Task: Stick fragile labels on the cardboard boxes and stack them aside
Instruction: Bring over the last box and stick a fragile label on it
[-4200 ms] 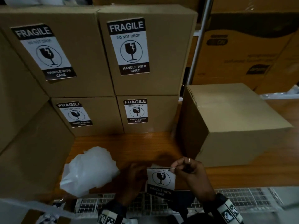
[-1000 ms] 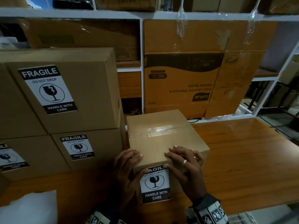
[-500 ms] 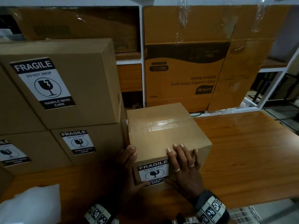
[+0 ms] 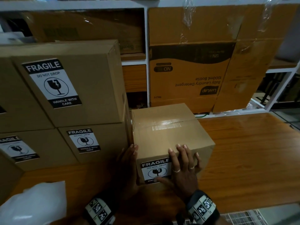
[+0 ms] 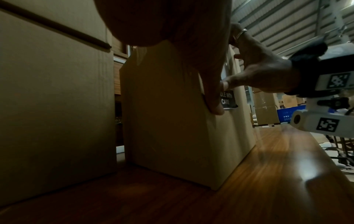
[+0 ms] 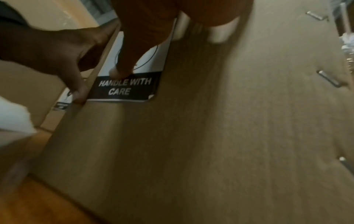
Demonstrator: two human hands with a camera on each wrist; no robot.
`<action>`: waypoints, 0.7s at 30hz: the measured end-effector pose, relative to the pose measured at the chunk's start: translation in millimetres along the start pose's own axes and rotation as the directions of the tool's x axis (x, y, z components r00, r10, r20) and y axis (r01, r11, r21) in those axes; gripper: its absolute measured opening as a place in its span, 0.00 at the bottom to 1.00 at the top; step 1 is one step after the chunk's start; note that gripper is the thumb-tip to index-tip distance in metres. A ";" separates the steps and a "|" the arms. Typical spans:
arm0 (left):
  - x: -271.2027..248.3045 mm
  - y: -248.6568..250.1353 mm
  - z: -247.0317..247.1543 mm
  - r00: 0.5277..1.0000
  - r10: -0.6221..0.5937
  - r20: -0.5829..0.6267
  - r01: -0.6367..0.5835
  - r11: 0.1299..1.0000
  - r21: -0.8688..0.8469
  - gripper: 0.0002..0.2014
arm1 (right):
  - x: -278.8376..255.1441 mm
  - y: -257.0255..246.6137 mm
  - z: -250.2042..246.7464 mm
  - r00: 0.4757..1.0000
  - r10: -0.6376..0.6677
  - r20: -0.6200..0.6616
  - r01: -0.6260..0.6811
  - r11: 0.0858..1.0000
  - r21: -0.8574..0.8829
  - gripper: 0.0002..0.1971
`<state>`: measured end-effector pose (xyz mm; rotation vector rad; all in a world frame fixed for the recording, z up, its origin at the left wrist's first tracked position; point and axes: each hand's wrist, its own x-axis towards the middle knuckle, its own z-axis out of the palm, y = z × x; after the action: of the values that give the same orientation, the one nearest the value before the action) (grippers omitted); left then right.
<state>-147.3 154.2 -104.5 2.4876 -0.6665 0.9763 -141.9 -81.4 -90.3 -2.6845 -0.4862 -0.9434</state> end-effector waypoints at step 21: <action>9.7 24.8 -3.9 0.990 -0.116 -0.079 0.092 0.962 -0.258 0.68 | -10.0 24.9 -14.9 0.986 -0.163 -0.028 0.162 0.986 -0.040 0.63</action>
<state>-156.9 133.2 -90.6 2.2159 -0.5851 0.9011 -147.8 -111.5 -88.6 -2.6911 -0.6961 -1.0459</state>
